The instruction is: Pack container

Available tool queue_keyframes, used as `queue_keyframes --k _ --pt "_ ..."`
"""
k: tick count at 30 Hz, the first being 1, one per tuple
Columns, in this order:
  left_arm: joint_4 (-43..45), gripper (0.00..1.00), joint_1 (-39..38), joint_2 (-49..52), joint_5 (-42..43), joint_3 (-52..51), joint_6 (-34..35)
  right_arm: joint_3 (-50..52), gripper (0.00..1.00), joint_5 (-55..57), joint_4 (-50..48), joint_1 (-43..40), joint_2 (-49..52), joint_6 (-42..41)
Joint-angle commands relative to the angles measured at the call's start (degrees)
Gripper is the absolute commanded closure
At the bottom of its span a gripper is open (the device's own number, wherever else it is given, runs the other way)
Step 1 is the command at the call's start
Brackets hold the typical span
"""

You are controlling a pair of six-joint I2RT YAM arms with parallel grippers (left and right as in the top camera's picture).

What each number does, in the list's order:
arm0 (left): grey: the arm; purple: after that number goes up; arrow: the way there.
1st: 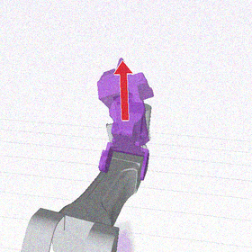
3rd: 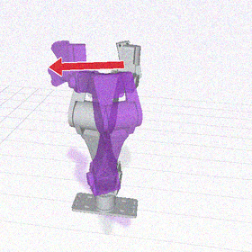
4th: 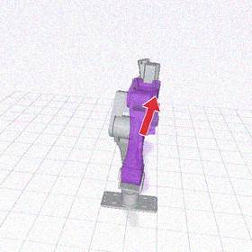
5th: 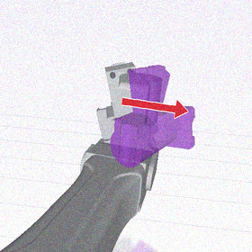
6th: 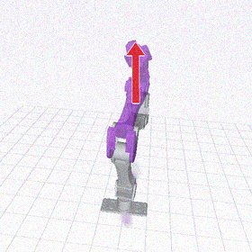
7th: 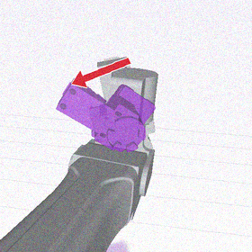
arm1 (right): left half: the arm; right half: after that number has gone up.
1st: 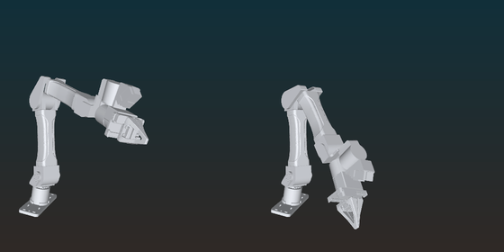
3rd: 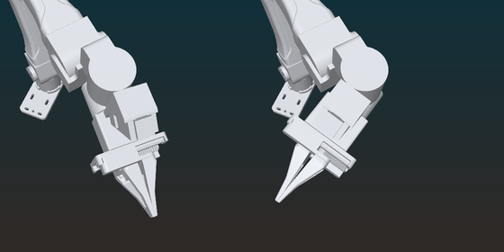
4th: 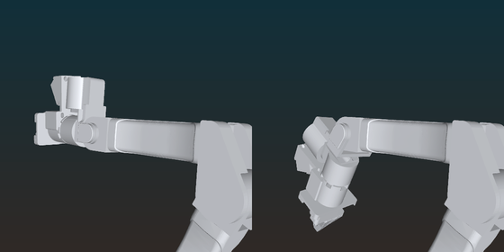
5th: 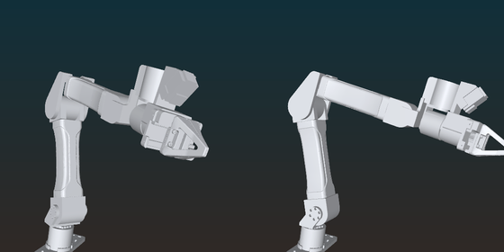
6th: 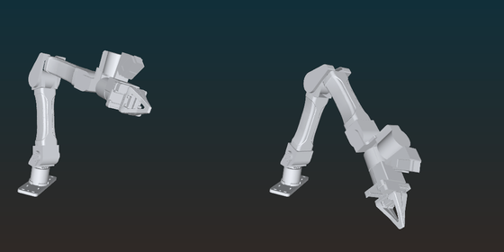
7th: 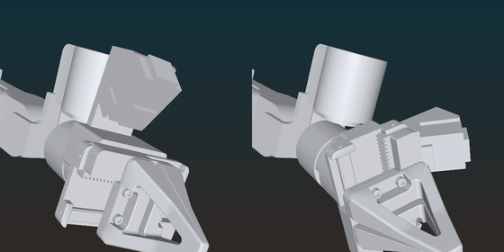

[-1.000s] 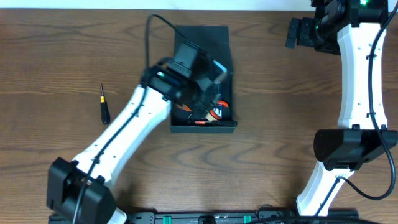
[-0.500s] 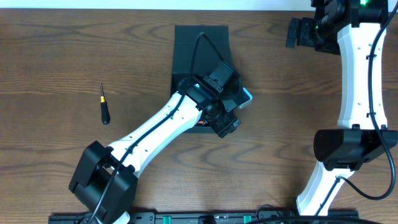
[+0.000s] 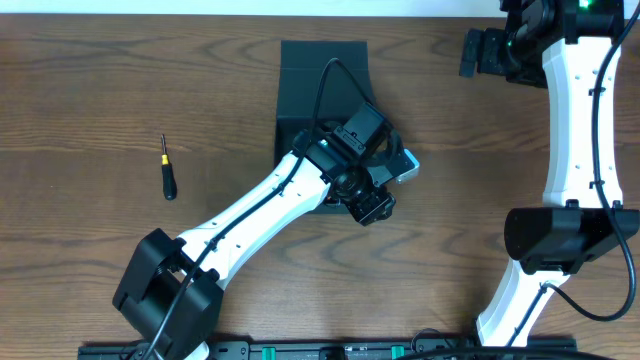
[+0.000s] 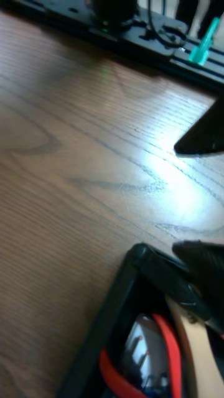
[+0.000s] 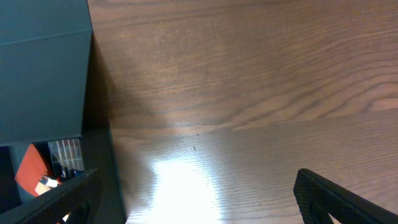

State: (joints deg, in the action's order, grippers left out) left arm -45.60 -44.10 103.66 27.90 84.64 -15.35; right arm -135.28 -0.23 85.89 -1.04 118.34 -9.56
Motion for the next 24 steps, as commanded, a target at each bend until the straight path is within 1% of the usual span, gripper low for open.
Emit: queue_keyframes --k 1,4,5,6,7,8,9,19,24 --pt "0.04 0.64 -0.13 0.2 2.8 0.81 -1.09 -1.11 0.01 -0.02 0.04 0.31 -0.37 0.83" --pt "0.13 0.65 -0.33 0.2 3.39 0.81 -1.09 -1.11 0.01 -0.04 0.04 0.31 -0.37 0.83" --pt "0.33 0.69 -0.46 0.22 3.39 0.81 -1.09 -1.11 0.01 -0.04 0.04 0.31 -0.37 0.83" --pt "0.72 0.77 -0.68 0.26 3.39 0.81 -1.09 -1.11 0.01 -0.04 0.04 0.31 -0.37 0.83" --pt "1.03 0.81 -0.9 0.42 3.39 0.81 -1.09 -1.11 0.01 -0.04 0.04 0.31 -0.37 0.83" --pt "1.38 0.81 -1.2 0.55 3.41 0.81 -1.09 -1.11 0.01 -0.04 0.04 0.33 -0.37 0.83" --pt "1.57 0.85 -1.53 0.9 3.39 0.81 -1.09 -1.11 0.01 -0.04 0.04 0.33 -0.37 0.83" --pt "1.97 0.86 -2.97 6.21 3.37 0.81 -1.09 -1.11 0.01 -0.04 0.04 0.28 -0.37 0.83" --pt "1.99 0.86 -2.97 7.34 1.46 0.81 -1.11 -1.11 0.01 -0.02 0.04 0.26 -0.37 0.83"
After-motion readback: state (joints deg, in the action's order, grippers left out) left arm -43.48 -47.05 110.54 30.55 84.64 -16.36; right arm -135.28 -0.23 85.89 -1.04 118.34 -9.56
